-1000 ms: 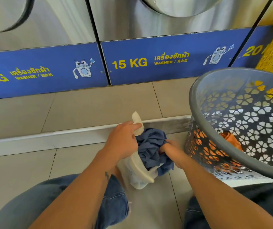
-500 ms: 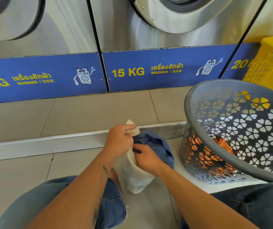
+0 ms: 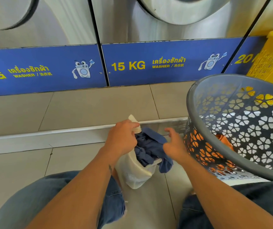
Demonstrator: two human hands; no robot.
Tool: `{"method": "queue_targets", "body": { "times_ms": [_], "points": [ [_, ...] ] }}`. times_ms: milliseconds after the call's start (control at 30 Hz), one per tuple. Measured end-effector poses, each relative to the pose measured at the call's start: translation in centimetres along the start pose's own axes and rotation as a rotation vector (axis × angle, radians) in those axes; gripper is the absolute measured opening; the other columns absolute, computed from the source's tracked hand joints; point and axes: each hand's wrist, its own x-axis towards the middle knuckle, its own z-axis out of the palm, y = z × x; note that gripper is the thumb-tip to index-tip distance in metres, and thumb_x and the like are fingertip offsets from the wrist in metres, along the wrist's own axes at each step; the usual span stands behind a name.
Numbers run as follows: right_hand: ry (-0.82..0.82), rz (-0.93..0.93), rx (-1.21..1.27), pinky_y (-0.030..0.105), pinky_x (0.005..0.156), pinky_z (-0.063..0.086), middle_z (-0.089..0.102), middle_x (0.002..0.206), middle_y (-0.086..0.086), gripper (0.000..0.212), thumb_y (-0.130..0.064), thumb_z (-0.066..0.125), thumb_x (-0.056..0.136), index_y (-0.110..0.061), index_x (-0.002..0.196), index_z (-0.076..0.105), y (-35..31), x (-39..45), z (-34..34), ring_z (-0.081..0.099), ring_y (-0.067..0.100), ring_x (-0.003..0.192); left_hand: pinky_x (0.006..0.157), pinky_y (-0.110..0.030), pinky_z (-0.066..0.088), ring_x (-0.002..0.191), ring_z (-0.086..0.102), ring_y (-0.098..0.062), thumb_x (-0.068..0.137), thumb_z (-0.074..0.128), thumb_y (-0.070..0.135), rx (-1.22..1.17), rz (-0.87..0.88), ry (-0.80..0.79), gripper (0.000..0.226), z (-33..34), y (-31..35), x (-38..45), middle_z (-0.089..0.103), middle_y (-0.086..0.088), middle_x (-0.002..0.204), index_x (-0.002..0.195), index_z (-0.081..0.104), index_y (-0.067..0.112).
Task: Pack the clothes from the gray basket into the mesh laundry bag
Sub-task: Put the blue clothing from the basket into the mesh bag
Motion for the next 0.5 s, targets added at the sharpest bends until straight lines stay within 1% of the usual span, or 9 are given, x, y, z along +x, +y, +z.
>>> {"method": "queue_targets", "body": {
  "times_ms": [67, 133, 167, 233, 300, 333, 400, 433, 500],
  "points": [
    [-0.152, 0.155, 0.049, 0.038, 0.092, 0.046, 0.040, 0.153, 0.012, 0.080, 0.006, 0.051, 0.086, -0.022, 0.156, 0.026, 1.8, 0.0, -0.7, 0.043, 0.035, 0.136, 0.096, -0.035, 0.045, 0.117, 0.054, -0.025, 0.090, 0.049, 0.009, 0.020, 0.000, 0.000, 0.045, 0.0, 0.1, 0.2, 0.057, 0.004, 0.131, 0.130, 0.060, 0.026],
    [-0.297, 0.303, 0.206, 0.034, 0.083, 0.042, 0.035, 0.157, 0.008, 0.089, 0.009, 0.051, 0.087, -0.028, 0.159, 0.014, 3.1, -0.5, -0.4, 0.040, 0.032, 0.137, 0.098, -0.035, 0.044, 0.118, 0.053, -0.024, 0.091, 0.049, 0.009, 0.023, -0.009, -0.005, 0.045, 0.0, 0.1, 0.3, 0.056, 0.004, 0.133, 0.131, 0.059, 0.027],
    [-0.335, 0.346, 0.261, 0.035, 0.082, 0.041, 0.038, 0.154, 0.005, 0.090, 0.008, 0.053, 0.085, -0.034, 0.157, 0.018, 3.9, -0.6, 0.0, 0.042, 0.032, 0.133, 0.098, -0.034, 0.043, 0.118, 0.053, -0.024, 0.091, 0.049, 0.009, 0.024, -0.012, -0.010, 0.045, 0.0, 0.2, 0.3, 0.056, 0.004, 0.134, 0.131, 0.059, 0.027],
    [-0.362, 0.380, 0.407, 0.046, 0.085, 0.046, 0.052, 0.140, 0.000, 0.078, 0.006, 0.055, 0.082, -0.043, 0.141, 0.037, 4.8, 0.1, 1.0, 0.051, 0.031, 0.121, 0.099, -0.033, 0.042, 0.121, 0.051, -0.024, 0.092, 0.049, 0.009, 0.034, -0.013, -0.024, 0.045, -0.1, 0.5, 0.4, 0.053, 0.004, 0.137, 0.133, 0.058, 0.027],
    [-0.337, 0.385, 0.608, 0.053, 0.090, 0.051, 0.064, 0.126, 0.008, 0.062, 0.010, 0.051, 0.081, -0.029, 0.130, 0.054, 5.0, 1.0, 2.2, 0.060, 0.034, 0.112, 0.101, -0.033, 0.040, 0.125, 0.048, -0.025, 0.092, 0.049, 0.008, 0.048, -0.013, -0.040, 0.047, -0.1, 0.7, 0.7, 0.050, 0.002, 0.141, 0.135, 0.056, 0.025],
    [-0.301, 0.375, 0.673, 0.051, 0.090, 0.052, 0.066, 0.122, 0.015, 0.057, 0.011, 0.050, 0.080, -0.020, 0.126, 0.059, 5.0, 1.4, 2.9, 0.063, 0.034, 0.108, 0.102, -0.034, 0.039, 0.126, 0.047, -0.025, 0.092, 0.049, 0.007, 0.048, -0.016, -0.045, 0.047, -0.1, 0.7, 0.7, 0.049, 0.001, 0.143, 0.135, 0.055, 0.025],
    [-0.216, 0.308, 0.672, 0.045, 0.077, 0.052, 0.069, 0.111, 0.024, 0.041, 0.012, 0.050, 0.078, -0.010, 0.107, 0.069, 4.4, 1.7, 3.7, 0.065, 0.034, 0.093, 0.104, -0.034, 0.038, 0.128, 0.046, -0.026, 0.091, 0.049, 0.005, 0.032, -0.034, -0.061, 0.049, 0.2, 0.5, 0.9, 0.048, 0.000, 0.144, 0.136, 0.055, 0.023],
    [-0.156, 0.259, 0.629, 0.041, 0.068, 0.048, 0.070, 0.099, 0.025, 0.034, 0.012, 0.049, 0.077, -0.008, 0.096, 0.070, 3.8, 1.5, 3.7, 0.063, 0.031, 0.082, 0.104, -0.033, 0.038, 0.128, 0.047, -0.026, 0.091, 0.049, 0.004, 0.014, -0.052, -0.065, 0.049, 0.3, 0.3, 1.0, 0.048, -0.001, 0.144, 0.136, 0.055, 0.023],
    [-0.066, 0.146, 0.552, 0.036, 0.060, 0.041, 0.065, 0.080, 0.017, 0.028, 0.011, 0.048, 0.076, -0.005, 0.084, 0.069, 2.2, 1.1, 3.3, 0.057, 0.026, 0.071, 0.104, -0.033, 0.039, 0.127, 0.048, -0.026, 0.089, 0.050, 0.003, -0.043, -0.080, -0.045, 0.049, 0.7, 0.0, 1.0, 0.050, -0.001, 0.142, 0.134, 0.057, 0.022]
  ]
}}
